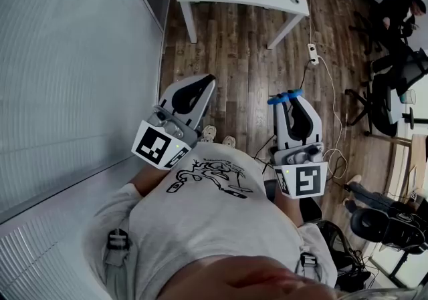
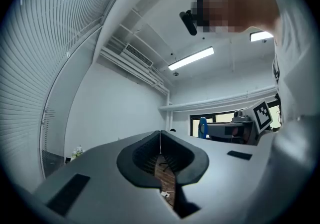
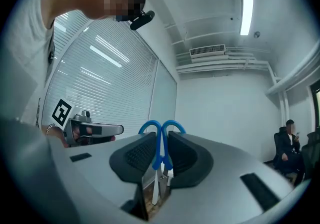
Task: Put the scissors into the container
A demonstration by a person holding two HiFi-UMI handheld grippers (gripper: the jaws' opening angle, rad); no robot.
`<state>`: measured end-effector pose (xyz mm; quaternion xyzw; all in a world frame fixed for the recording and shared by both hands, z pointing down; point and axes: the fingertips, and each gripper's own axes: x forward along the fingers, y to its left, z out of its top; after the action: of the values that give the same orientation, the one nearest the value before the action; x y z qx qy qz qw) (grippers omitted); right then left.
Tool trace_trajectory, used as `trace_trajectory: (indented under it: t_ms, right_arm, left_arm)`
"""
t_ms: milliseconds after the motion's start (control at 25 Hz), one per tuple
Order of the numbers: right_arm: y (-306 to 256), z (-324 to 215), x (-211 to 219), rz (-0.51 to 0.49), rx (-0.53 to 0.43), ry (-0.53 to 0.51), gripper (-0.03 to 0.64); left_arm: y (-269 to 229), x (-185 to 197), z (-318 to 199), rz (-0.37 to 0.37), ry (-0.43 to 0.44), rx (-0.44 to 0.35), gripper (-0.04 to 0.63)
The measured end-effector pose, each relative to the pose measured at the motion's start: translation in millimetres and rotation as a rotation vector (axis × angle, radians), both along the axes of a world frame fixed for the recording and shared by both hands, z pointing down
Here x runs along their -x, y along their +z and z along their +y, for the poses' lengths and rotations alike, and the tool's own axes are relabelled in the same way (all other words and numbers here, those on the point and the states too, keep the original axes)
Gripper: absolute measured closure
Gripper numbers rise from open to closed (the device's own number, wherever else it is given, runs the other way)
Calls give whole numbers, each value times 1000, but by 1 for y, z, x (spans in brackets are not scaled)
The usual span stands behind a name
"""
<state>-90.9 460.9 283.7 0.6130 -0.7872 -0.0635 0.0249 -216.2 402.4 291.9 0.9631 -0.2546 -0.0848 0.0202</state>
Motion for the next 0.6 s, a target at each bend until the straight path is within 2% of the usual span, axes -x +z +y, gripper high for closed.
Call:
trace_trajectory:
  t_ms: [600]
  right_arm:
    - [1, -53, 28, -23, 10, 15, 531]
  left_arm:
    - [3, 33, -55, -19, 0, 11, 574]
